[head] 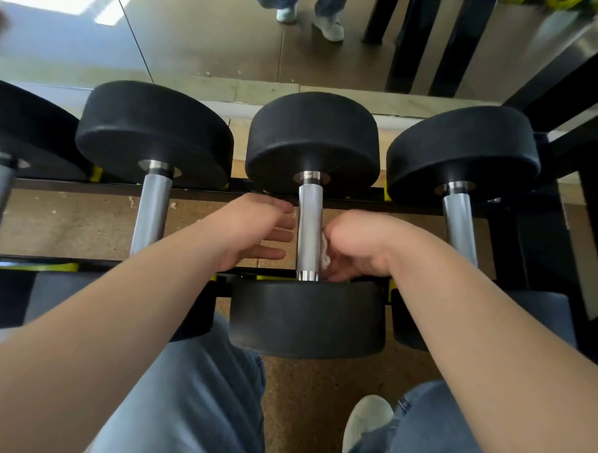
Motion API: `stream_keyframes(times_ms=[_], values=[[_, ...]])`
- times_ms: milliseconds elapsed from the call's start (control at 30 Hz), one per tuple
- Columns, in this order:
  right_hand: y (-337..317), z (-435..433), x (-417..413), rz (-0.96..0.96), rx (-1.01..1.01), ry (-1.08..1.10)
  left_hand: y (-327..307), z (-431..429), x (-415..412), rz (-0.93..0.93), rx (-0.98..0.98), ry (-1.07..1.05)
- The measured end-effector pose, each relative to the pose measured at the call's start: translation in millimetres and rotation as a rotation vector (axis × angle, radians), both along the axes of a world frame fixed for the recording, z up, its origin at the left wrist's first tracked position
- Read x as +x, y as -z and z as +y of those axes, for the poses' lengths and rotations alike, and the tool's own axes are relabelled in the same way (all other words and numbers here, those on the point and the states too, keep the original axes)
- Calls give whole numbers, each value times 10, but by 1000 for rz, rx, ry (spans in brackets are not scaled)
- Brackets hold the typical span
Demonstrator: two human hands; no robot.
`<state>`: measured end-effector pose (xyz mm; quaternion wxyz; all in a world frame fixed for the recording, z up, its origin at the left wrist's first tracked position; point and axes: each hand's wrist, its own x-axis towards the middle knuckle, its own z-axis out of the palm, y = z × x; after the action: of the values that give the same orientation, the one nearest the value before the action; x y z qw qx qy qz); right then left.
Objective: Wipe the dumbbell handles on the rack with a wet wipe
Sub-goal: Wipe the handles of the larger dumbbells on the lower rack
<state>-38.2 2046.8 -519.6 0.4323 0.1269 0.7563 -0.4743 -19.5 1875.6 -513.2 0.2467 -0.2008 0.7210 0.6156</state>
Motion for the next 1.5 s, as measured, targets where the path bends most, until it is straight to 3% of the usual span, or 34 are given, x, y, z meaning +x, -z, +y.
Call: stream_keyframes(times_ms=[100,233,300,533,733,833,1000,1067,1167,1233,1300,1433,1500], values=[[12,13,4,-4,34,-38,1,58,16,-38,5,108],[-47,-53,-43,82,-205,327,-12,69,-31,-21,26,100],[-72,-51,-46,159,-260,379,-22,62,-59,7,24,62],[-193,118,111,59,-21,-66,-19,69,-56,-12,0,135],[-134,98,38,417,-216,410,-56,94,-13,-33,125,123],[-123,97,51,573,20,154,-62,87,-10,-41,155,109],[-246,134,190,553,242,-490,-54,68,0,-78,182,96],[-212,116,181,670,247,-421,-63,68,12,-83,192,98],[-80,70,110,876,169,-27,-75,71,29,-88,191,84],[-52,38,55,969,174,52,-89,76,37,-92,189,88],[-94,40,45,989,218,-82,-100,75,51,-95,188,87],[-281,50,170,766,311,-690,-71,42,63,-107,195,80],[-252,32,196,766,304,-660,-52,20,67,-110,204,73]])
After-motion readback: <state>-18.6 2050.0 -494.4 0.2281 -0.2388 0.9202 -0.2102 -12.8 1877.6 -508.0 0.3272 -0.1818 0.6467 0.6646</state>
